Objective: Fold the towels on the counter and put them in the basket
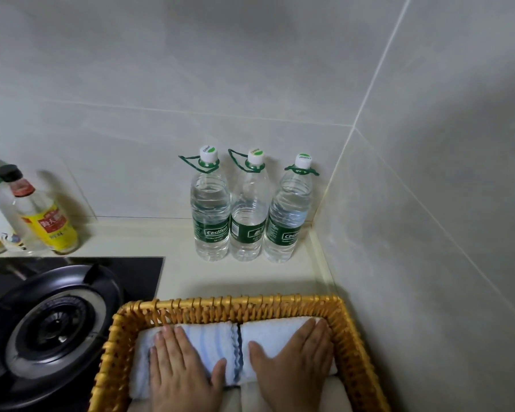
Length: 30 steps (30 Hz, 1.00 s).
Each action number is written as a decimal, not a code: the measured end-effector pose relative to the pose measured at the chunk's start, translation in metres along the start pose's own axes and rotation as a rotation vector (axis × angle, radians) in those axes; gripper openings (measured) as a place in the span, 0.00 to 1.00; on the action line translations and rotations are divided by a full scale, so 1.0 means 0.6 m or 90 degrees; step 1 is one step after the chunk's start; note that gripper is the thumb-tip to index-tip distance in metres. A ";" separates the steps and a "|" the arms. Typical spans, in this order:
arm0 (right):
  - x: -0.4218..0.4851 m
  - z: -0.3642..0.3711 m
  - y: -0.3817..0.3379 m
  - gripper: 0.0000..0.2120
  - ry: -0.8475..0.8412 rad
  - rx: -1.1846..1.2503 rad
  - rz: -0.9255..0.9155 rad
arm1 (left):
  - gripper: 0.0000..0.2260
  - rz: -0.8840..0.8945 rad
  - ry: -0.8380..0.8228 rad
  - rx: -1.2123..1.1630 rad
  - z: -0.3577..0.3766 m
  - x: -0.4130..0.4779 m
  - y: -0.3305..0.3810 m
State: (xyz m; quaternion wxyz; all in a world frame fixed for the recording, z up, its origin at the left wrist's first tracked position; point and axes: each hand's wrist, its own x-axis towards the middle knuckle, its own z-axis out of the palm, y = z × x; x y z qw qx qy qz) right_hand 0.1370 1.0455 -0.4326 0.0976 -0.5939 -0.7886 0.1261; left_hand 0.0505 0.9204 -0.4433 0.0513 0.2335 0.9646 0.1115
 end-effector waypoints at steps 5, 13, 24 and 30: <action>-0.003 -0.002 0.002 0.63 -0.027 0.005 -0.031 | 0.43 0.016 0.034 0.037 0.005 -0.003 -0.001; -0.006 -0.066 -0.007 0.60 -0.107 0.002 0.012 | 0.45 0.020 -0.011 -0.017 -0.028 -0.005 0.004; -0.020 -0.148 -0.016 0.49 -0.128 0.017 -0.056 | 0.51 0.135 -0.100 0.015 -0.123 -0.004 -0.020; -0.025 -0.159 -0.008 0.32 -0.103 0.222 -0.158 | 0.42 0.206 -0.066 -0.363 -0.217 0.003 -0.072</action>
